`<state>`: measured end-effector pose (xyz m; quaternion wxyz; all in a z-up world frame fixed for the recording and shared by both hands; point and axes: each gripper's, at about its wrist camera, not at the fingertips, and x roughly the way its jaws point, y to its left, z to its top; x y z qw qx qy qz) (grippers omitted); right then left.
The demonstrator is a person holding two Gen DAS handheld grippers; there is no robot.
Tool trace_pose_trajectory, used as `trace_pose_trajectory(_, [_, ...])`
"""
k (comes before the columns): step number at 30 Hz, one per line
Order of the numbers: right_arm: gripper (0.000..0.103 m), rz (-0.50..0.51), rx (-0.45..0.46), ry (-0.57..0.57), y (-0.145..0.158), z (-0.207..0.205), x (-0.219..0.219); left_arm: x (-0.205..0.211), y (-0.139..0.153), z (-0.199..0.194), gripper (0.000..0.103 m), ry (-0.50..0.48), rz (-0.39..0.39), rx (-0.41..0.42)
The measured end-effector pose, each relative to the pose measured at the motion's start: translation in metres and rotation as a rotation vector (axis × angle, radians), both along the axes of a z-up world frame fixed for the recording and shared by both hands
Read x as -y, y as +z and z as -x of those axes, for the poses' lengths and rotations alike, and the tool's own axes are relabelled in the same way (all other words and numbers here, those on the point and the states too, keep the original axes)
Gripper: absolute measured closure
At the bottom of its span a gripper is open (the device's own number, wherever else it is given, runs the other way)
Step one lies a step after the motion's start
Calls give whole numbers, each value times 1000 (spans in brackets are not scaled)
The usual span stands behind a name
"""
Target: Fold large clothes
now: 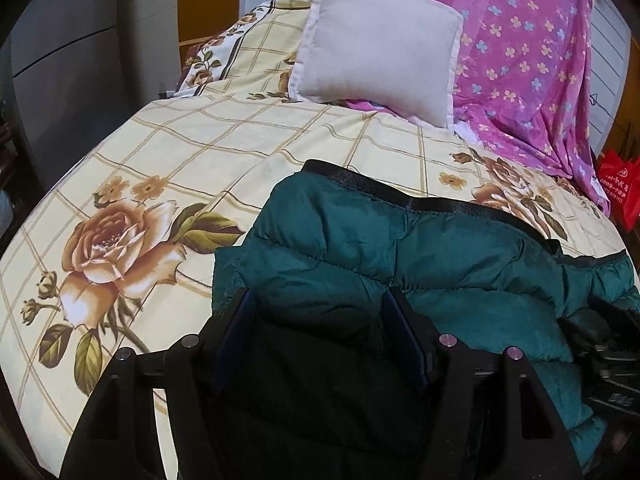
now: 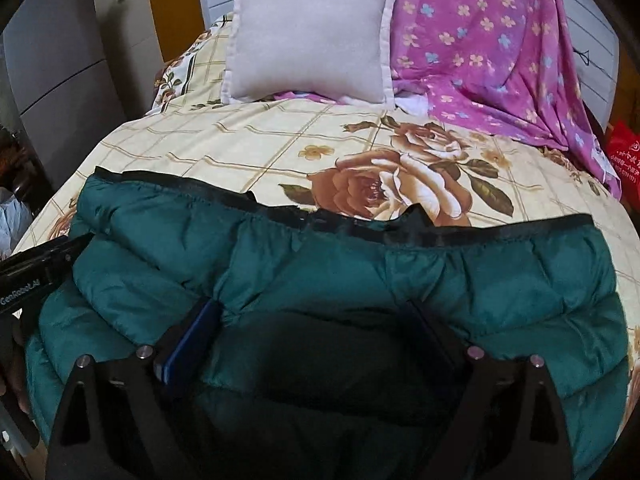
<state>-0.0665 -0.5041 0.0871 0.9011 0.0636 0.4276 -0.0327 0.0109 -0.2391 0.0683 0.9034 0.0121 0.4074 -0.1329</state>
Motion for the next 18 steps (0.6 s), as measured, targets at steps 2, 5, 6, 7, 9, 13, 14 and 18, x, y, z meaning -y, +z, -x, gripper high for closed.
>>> trace_pose_trajectory(2, [9,-1,23,-10,14,15,5,-1,0,1,55,-1,3,4])
trace_pose_trajectory(5, [9,24,87,-37,35,44,21,-2,-1,0,55,0,14,0])
trace_pose_trajectory(6, [9,45,96,-58,39,51,29,-2,-1,0,54,1,14,1])
trace_pose_trajectory(7, [9,68,98,-79,41,58,38,-2,-1,-1,54,1,13,2])
trace_pose_trajectory(9, [9,114,83,-124,38,66,57,-1,-2,-1,54,5,11,9])
trace_pose_trajectory(13, [8,61,23,-216,3,67,98,0,-4,-1,53,7,10,17])
trace_pose_trajectory(14, [7,31,32,-226,-4,67,104,0,-4,-1,53,7,9,18])
trace_pose_trajectory(18, [1,65,37,-247,-14,60,103,0,-5,-1,53,11,0,18])
